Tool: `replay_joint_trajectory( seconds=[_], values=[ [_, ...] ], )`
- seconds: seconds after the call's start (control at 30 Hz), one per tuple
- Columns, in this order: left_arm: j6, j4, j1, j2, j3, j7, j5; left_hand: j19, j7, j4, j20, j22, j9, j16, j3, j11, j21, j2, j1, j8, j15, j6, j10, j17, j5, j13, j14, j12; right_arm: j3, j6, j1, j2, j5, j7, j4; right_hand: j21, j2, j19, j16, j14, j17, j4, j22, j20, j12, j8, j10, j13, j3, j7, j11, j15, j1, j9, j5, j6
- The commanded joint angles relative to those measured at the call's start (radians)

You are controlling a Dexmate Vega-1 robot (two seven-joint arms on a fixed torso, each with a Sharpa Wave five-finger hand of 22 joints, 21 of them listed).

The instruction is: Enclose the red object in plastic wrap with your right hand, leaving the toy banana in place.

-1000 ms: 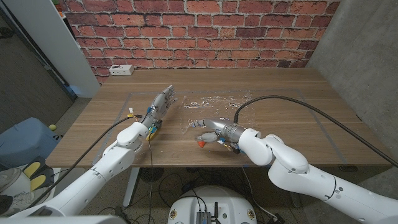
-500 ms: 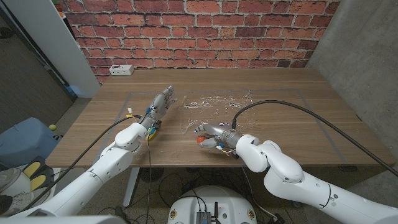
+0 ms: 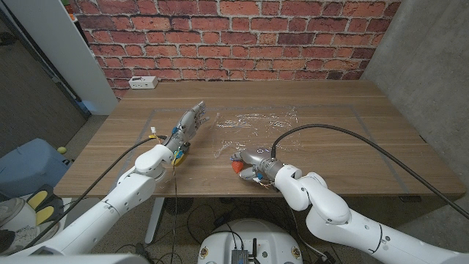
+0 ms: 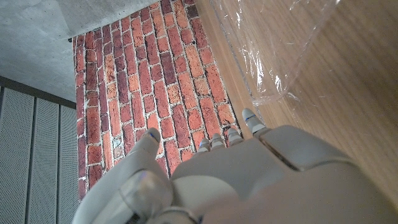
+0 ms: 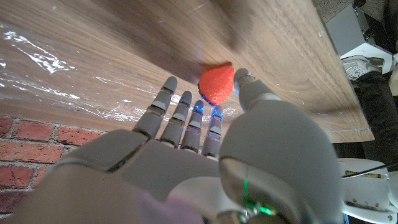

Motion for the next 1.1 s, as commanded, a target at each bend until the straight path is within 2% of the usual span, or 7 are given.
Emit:
replay_joint_trajectory(
  seconds=[0.03, 0.2, 0.37, 0.53, 0.6, 0.73, 1.1],
  values=[
    [0.01, 0.008, -0.012, -0.001, 0.003, -0.005, -0.003, -0.08, -0.001, -0.004, 0.004, 0.003, 0.004, -0.003, 0.003, 0.008, -0.003, 0.0, -0.01, 0.006, 0.004, 0.001, -0.045, 0.002, 0.005, 0.003, -0.049, -0.001, 0.009, 0.049, -0.002, 0.028, -0.004, -0.021, 0.068, 0.015, 0.001, 0.032, 0.026, 0.041, 0.014, 0.011, 0.006, 0.002, 0.0, 0.003, 0.021, 0.002, -0.011, 0.003, -0.009, -0.095, 0.02, 0.004, 0.002, 0.027],
    [0.012, 0.013, -0.017, -0.003, 0.003, -0.003, -0.002, -0.08, -0.003, -0.003, 0.004, 0.003, 0.004, -0.003, 0.002, 0.008, -0.004, 0.0, -0.011, 0.006, 0.005, 0.0, -0.046, 0.002, 0.005, 0.003, -0.048, -0.001, 0.008, 0.071, 0.002, 0.036, -0.003, -0.047, 0.1, 0.033, 0.009, 0.07, 0.072, 0.095, 0.044, 0.012, 0.011, -0.014, 0.006, 0.015, 0.057, 0.004, -0.032, -0.005, -0.022, -0.123, 0.064, 0.005, 0.002, 0.084],
    [0.019, 0.013, -0.019, -0.001, 0.002, -0.001, -0.004, -0.08, -0.005, -0.003, 0.004, 0.003, 0.004, -0.003, 0.002, 0.008, -0.005, 0.0, -0.012, 0.005, 0.005, 0.0, -0.046, 0.002, 0.005, 0.003, -0.049, -0.001, 0.021, 0.089, -0.004, 0.044, 0.017, -0.096, 0.127, 0.066, 0.034, 0.124, 0.171, 0.206, 0.109, 0.015, 0.02, -0.046, 0.026, 0.045, 0.142, 0.009, -0.063, 0.013, -0.033, -0.166, 0.126, 0.007, 0.001, 0.216],
    [0.027, 0.013, -0.022, -0.001, 0.003, 0.002, -0.004, -0.08, -0.006, -0.003, 0.004, 0.003, 0.004, -0.002, 0.002, 0.007, -0.006, 0.0, -0.012, 0.004, 0.004, -0.001, -0.046, 0.002, 0.005, 0.003, -0.049, -0.001, 0.036, 0.126, -0.015, 0.041, 0.031, -0.176, 0.149, 0.157, 0.081, 0.21, 0.328, 0.375, 0.247, 0.003, 0.045, -0.113, 0.069, 0.075, 0.294, 0.024, -0.091, 0.025, -0.032, -0.192, 0.302, 0.013, -0.01, 0.401],
    [0.028, 0.015, -0.024, -0.003, 0.004, 0.002, -0.005, -0.079, -0.007, -0.003, 0.004, 0.003, 0.004, -0.003, 0.002, 0.007, -0.006, 0.0, -0.013, 0.004, 0.003, -0.001, -0.046, 0.002, 0.005, 0.003, -0.05, -0.001, 0.04, 0.142, -0.019, 0.039, 0.034, -0.207, 0.156, 0.204, 0.084, 0.215, 0.367, 0.434, 0.297, 0.006, 0.064, -0.127, 0.101, 0.091, 0.379, 0.041, -0.105, 0.031, -0.034, -0.195, 0.374, 0.021, -0.018, 0.482],
    [0.03, 0.018, -0.028, -0.005, 0.006, 0.001, -0.005, -0.079, -0.008, -0.003, 0.004, 0.003, 0.004, -0.003, 0.002, 0.006, -0.007, 0.0, -0.014, 0.004, 0.004, -0.002, -0.048, 0.002, 0.005, 0.003, -0.051, -0.001, 0.053, 0.17, -0.033, 0.032, 0.04, -0.271, 0.163, 0.275, 0.114, 0.218, 0.392, 0.508, 0.345, 0.016, 0.094, -0.154, 0.146, 0.117, 0.48, 0.069, -0.11, 0.038, -0.033, -0.194, 0.437, 0.032, -0.011, 0.589],
    [0.034, 0.024, -0.034, -0.009, 0.01, 0.0, -0.004, -0.078, -0.011, -0.002, 0.004, 0.003, 0.004, -0.002, 0.001, 0.007, -0.01, 0.001, -0.015, 0.003, 0.003, -0.004, -0.049, 0.002, 0.006, 0.003, -0.051, -0.001, 0.095, 0.237, -0.074, 0.024, 0.028, -0.465, 0.179, 0.316, 0.125, 0.216, 0.397, 0.54, 0.368, 0.014, 0.109, -0.191, 0.153, 0.12, 0.498, 0.084, -0.102, 0.037, -0.041, -0.193, 0.472, 0.037, -0.005, 0.611]
  ],
)
